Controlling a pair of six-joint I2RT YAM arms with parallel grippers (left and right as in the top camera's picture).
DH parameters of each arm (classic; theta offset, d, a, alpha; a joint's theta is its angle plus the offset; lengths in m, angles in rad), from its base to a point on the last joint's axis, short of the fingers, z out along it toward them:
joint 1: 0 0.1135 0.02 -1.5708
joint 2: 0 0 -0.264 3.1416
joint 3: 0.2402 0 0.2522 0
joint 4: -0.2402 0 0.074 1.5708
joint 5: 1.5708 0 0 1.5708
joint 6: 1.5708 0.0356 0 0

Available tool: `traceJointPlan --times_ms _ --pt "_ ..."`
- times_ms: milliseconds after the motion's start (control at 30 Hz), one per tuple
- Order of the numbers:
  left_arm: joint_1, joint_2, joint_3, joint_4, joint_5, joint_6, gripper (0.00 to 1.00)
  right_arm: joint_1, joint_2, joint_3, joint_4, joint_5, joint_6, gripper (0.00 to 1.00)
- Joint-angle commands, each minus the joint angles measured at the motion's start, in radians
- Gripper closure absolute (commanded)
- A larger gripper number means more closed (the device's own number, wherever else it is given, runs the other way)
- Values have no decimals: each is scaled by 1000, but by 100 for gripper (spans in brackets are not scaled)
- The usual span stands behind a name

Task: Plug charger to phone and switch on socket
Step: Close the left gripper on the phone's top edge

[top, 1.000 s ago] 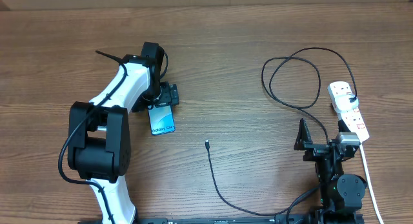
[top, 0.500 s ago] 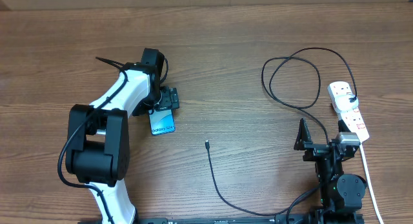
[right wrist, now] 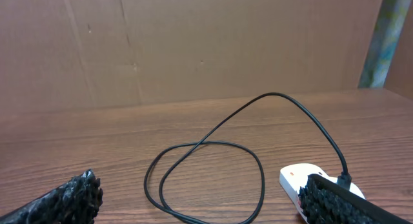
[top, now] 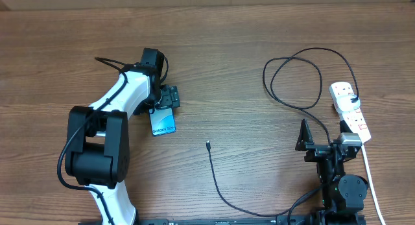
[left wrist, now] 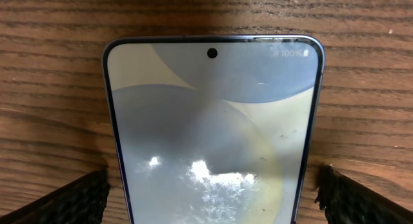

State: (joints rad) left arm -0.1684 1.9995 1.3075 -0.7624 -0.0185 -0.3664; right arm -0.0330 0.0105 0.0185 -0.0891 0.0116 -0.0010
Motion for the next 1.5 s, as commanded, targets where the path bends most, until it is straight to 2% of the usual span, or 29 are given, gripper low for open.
traceJointPlan --times_ms 0,467,600,800,1033,1200,1300,1400,1467 --pt "5 36 -45 16 91 -7 1 -2 -4 -11 6 8 -7 0" --pt "5 36 -83 15 117 -9 0 -2 -4 -11 6 8 -8 0" --pt "5 36 -88 14 117 -42 0 -2 -4 -11 6 8 -8 0" --pt "5 36 -88 6 113 -42 12 -2 -4 -11 6 8 -8 0" --pt "5 36 -88 0 113 -42 17 -2 -4 -11 6 8 -8 0" --pt "5 36 -87 -17 131 -42 17 -2 -4 -11 6 8 -8 0" --pt "5 36 -87 -31 143 -42 5 -2 -4 -11 6 8 -8 0" --pt "5 36 -87 -37 142 -42 5 -2 -4 -11 6 8 -8 0" --pt "5 36 -87 -37 143 -42 9 -2 -4 -11 6 8 -8 0"
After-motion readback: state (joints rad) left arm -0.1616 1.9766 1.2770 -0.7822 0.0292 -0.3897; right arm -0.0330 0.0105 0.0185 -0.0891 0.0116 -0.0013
